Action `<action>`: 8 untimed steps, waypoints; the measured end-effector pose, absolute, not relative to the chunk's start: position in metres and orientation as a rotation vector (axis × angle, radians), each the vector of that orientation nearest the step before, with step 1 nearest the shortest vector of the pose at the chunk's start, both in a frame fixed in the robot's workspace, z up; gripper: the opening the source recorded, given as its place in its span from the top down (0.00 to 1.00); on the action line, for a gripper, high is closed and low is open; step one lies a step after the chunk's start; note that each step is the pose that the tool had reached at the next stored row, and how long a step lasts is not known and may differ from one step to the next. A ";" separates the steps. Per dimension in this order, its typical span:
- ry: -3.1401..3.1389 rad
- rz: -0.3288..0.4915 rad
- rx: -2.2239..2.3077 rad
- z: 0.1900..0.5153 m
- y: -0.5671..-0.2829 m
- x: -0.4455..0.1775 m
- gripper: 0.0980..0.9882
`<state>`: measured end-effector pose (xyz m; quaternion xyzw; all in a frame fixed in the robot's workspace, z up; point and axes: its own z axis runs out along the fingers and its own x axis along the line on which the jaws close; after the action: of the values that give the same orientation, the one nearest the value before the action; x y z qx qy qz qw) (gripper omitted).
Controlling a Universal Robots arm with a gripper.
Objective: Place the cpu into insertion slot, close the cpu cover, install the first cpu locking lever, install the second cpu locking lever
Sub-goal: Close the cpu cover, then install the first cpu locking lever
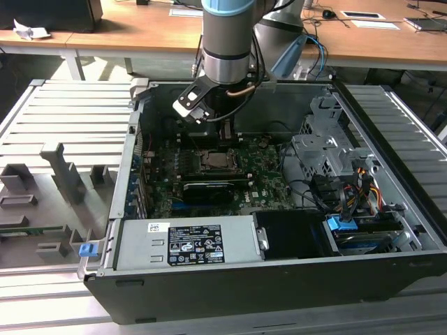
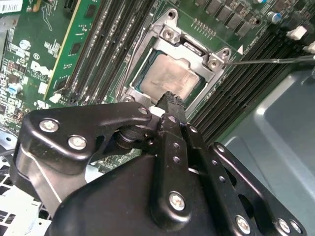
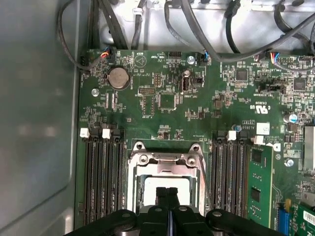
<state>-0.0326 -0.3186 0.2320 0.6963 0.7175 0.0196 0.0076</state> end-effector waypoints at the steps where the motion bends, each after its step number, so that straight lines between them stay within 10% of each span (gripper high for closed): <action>1: 2.243 0.061 2.177 0.232 -0.319 -0.033 0.99; 8: 2.243 0.061 2.177 0.232 -0.319 -0.038 0.99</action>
<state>-0.0384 -0.3186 0.2324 0.6962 0.7175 0.0195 0.0076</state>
